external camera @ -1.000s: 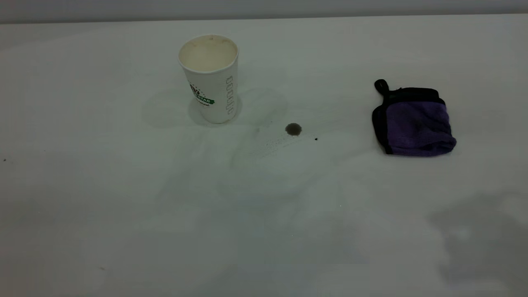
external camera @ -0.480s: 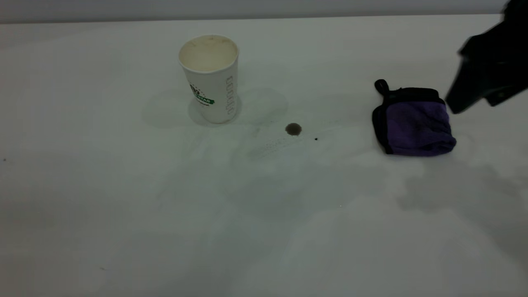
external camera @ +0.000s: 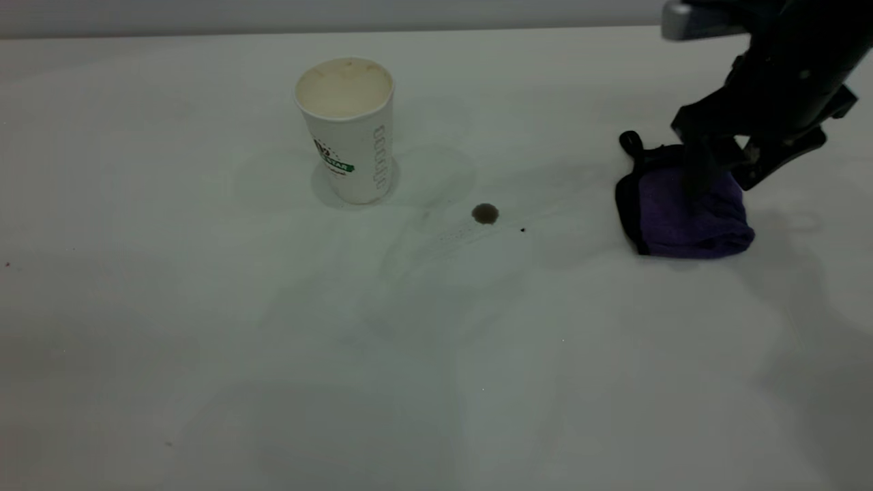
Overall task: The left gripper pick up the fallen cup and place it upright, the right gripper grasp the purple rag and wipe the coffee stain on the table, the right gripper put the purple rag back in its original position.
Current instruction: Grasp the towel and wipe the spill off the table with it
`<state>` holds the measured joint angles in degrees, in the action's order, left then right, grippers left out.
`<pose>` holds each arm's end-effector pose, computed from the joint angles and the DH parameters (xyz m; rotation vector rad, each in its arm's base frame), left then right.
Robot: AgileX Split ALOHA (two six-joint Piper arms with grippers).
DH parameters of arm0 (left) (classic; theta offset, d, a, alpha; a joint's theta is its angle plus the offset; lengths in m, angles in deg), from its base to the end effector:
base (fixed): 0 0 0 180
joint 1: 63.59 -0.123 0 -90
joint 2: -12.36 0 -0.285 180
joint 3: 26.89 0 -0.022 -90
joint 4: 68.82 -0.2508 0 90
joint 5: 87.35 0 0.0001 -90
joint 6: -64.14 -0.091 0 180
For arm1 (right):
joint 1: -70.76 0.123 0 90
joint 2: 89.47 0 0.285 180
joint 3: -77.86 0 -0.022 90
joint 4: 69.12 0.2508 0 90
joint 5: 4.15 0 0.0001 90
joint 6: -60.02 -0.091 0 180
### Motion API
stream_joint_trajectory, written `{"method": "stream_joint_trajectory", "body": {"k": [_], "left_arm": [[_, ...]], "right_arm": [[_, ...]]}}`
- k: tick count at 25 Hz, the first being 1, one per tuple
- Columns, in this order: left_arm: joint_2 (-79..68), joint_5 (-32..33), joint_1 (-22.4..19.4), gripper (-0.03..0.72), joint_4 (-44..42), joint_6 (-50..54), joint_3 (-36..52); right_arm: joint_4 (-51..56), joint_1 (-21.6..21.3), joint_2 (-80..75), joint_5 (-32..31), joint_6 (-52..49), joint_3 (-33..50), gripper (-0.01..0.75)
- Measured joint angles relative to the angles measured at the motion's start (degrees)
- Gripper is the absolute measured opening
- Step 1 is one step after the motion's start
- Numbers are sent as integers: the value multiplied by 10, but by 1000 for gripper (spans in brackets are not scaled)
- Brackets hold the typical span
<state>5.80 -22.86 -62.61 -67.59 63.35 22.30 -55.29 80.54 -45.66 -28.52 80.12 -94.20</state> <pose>-0.0097 -0.0016 0.2690 0.0344 2.0982 -0.0279 0.3822 0.0750 0.0414 -0.4541 2.8929 0.1510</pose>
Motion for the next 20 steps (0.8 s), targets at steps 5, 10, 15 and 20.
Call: {"method": "stream_joint_trajectory", "body": {"k": [5, 10, 15, 20], "left_arm": [[0, 0, 0, 515, 0, 0, 0], [0, 0, 0, 515, 0, 0, 0], [0, 0, 0, 515, 0, 0, 0], [0, 0, 0, 515, 0, 0, 0]], "right_arm": [[-67, 0, -68, -19, -53, -77, 580], [-81, 0, -116, -30, -60, -126, 576], [-84, 4, -126, -32, -62, -136, 360], [-75, 30, -129, -22, -41, -137, 78]]}}
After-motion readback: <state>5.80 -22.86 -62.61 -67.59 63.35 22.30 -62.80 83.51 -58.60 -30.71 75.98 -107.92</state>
